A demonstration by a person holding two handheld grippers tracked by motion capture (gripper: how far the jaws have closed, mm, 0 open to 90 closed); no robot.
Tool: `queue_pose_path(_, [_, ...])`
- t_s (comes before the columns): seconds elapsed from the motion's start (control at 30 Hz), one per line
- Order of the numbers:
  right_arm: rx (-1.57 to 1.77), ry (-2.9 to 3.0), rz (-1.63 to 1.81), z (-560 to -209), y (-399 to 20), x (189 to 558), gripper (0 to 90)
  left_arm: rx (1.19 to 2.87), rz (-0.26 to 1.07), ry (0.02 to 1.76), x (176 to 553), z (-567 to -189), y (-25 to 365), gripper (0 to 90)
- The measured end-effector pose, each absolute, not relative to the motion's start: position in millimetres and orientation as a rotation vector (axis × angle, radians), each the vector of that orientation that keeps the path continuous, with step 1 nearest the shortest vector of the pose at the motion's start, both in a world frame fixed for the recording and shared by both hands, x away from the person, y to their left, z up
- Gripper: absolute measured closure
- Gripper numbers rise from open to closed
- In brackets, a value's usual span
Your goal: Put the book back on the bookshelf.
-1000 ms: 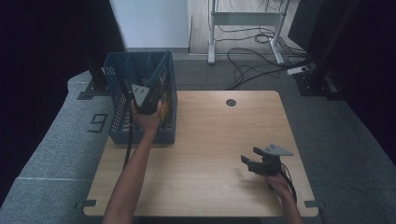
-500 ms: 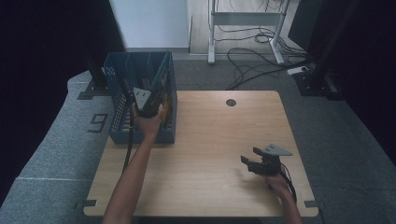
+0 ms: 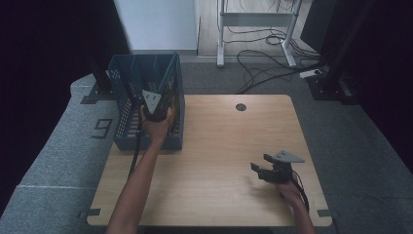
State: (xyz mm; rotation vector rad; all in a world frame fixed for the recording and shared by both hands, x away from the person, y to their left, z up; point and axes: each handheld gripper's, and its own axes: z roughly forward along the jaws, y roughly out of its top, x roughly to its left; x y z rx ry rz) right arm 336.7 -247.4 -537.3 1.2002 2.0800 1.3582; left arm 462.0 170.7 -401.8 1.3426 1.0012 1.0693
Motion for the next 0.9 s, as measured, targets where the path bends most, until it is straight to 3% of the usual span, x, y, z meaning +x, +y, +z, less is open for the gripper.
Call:
queue_pose_path(0.53, [1.207,2.078,1.369,-538.0,-249.4,338.0,26.1,1.394,0.947,0.993,460.5,-400.2,176.4,70.8])
queue_pose_path(0.9, [1.207,2.079,1.369,-539.0,-250.6,338.2,26.1,1.427,0.873,0.987,459.0,-397.1,181.6,44.9])
